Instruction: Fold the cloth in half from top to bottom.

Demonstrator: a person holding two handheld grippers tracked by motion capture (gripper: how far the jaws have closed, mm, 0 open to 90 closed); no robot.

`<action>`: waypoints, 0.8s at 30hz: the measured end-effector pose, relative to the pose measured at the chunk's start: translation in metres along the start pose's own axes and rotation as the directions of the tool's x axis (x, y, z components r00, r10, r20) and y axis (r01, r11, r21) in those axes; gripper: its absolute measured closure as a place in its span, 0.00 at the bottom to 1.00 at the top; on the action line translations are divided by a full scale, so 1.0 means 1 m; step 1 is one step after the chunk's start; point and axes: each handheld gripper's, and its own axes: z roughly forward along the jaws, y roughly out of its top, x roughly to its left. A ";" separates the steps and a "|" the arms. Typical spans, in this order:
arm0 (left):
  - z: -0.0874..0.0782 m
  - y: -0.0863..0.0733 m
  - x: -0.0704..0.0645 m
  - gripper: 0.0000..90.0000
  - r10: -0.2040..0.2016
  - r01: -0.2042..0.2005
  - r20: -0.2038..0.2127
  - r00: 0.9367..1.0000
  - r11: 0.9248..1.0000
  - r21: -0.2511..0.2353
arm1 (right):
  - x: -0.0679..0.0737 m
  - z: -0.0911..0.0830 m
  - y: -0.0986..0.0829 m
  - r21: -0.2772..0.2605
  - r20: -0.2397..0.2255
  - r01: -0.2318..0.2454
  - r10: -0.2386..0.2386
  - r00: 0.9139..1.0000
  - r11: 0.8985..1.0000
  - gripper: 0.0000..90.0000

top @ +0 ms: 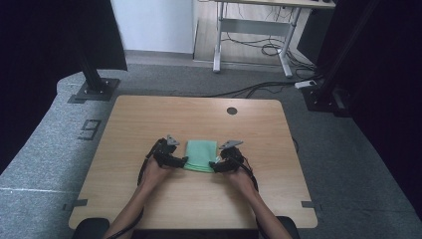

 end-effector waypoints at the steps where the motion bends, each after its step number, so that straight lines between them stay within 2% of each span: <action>1: 0.001 0.000 0.000 0.14 -0.004 0.004 0.002 1.000 1.000 -0.001 | 0.000 0.000 0.000 -0.003 -0.002 -0.005 0.005 1.000 1.000 0.20; 11: -0.001 0.001 0.001 0.14 -0.023 0.023 0.017 1.000 1.000 -0.003 | -0.003 -0.001 0.000 -0.003 -0.021 -0.023 0.023 1.000 1.000 0.21; 16: -0.009 0.007 -0.002 0.14 0.001 -0.001 0.020 1.000 1.000 -0.008 | -0.002 -0.008 0.004 -0.020 -0.023 -0.016 0.016 1.000 1.000 0.22; 19: -0.020 0.010 -0.006 0.13 0.027 -0.026 0.050 0.998 0.999 -0.024 | -0.004 -0.020 0.009 -0.051 -0.031 -0.021 0.019 0.999 0.998 0.20; 24: -0.032 0.010 -0.012 0.11 0.052 -0.050 0.073 0.996 0.998 -0.033 | -0.006 -0.034 0.011 -0.067 -0.034 -0.011 0.008 0.999 0.998 0.17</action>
